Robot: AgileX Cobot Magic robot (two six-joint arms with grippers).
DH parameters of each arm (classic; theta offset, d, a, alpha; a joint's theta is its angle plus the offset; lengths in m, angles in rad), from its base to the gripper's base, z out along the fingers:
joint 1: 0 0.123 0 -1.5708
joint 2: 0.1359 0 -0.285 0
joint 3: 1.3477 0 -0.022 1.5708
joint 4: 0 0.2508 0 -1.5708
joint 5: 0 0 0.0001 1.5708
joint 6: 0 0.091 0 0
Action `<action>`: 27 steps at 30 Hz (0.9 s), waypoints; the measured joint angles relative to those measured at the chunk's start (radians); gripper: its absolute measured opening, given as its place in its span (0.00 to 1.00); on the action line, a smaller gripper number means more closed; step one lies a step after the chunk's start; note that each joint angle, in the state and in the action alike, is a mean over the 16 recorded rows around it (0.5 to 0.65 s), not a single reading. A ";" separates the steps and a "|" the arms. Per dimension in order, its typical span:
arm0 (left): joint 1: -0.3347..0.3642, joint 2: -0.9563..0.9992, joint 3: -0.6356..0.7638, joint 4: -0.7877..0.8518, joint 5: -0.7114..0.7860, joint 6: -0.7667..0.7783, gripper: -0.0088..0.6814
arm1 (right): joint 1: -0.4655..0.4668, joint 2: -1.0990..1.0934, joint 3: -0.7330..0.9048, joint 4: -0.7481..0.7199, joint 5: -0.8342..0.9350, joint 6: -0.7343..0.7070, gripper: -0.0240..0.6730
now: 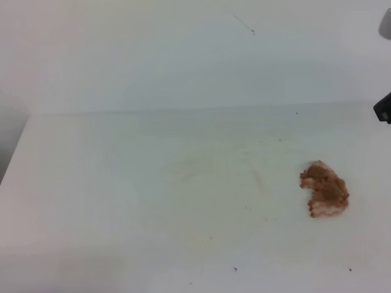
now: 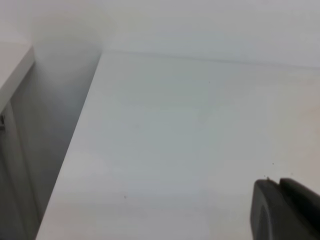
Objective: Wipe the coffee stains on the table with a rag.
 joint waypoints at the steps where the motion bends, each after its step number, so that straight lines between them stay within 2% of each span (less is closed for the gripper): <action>1: 0.000 -0.002 0.003 0.000 -0.001 0.000 0.01 | 0.000 0.001 0.000 0.000 0.000 0.000 0.04; 14: 0.000 -0.002 0.003 0.000 -0.004 0.000 0.01 | 0.000 -0.072 0.001 0.012 -0.001 -0.001 0.04; 20: 0.000 0.000 0.000 0.000 -0.003 0.000 0.01 | 0.000 -0.227 0.011 -0.006 -0.045 -0.028 0.04; 27: 0.000 0.000 0.000 0.000 -0.005 0.000 0.01 | 0.000 -0.491 0.121 -0.066 -0.213 -0.072 0.04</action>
